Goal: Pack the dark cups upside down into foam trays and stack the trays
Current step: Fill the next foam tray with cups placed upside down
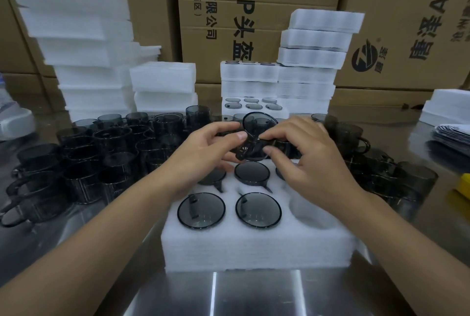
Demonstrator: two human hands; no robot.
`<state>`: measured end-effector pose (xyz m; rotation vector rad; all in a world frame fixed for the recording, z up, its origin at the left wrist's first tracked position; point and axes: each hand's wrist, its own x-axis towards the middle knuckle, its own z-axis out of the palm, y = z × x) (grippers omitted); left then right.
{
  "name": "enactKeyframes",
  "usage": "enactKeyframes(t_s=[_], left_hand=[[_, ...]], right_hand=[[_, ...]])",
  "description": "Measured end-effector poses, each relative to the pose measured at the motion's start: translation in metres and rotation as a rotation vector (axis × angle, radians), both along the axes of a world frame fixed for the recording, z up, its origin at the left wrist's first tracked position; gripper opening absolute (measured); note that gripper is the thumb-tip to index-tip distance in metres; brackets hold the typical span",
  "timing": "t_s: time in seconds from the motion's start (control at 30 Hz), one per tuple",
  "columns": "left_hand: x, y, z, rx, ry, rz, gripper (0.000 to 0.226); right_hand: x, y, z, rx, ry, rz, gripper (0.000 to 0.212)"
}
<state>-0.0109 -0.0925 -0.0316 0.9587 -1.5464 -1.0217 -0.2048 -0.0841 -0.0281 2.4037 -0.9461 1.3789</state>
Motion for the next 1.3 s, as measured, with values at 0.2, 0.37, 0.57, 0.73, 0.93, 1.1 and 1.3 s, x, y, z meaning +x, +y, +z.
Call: enactKeyframes(t_s=[0.2,0.37,0.57,0.73,0.93,1.1,1.3], left_hand=[[0.0012,-0.0022,-0.0011,0.029,-0.016,-0.008,0.018],[0.0009,-0.0015,0.0000,0.064,0.006,-0.015,0.029],[0.0002,-0.0007,0.0005,0.061,0.016,-0.020,0.042],[0.0007,0.0002,0.0001,0.038,0.020,-0.035,0.039],[0.0017,0.0011,-0.0004,0.027,0.004,-0.032,0.041],[0.0010,0.0012,-0.0001,0.032,0.031,-0.049,0.039],[0.0017,0.0024,0.0002,0.034,0.028,-0.065,0.047]], right_hand=[[0.0001,-0.0018,-0.0017,0.059,0.000,0.067,0.016],[-0.0009,-0.0010,-0.0028,0.159,-0.051,0.114,0.024],[-0.0016,-0.0023,-0.0040,0.204,-0.053,0.095,0.048],[-0.0021,-0.0017,-0.0046,0.221,-0.045,0.109,0.054],[-0.0031,-0.0027,-0.0046,0.215,-0.035,0.117,0.059],[-0.0027,-0.0021,-0.0034,0.201,-0.030,0.132,0.062],[-0.0025,0.0000,-0.0034,0.196,-0.035,0.148,0.063]])
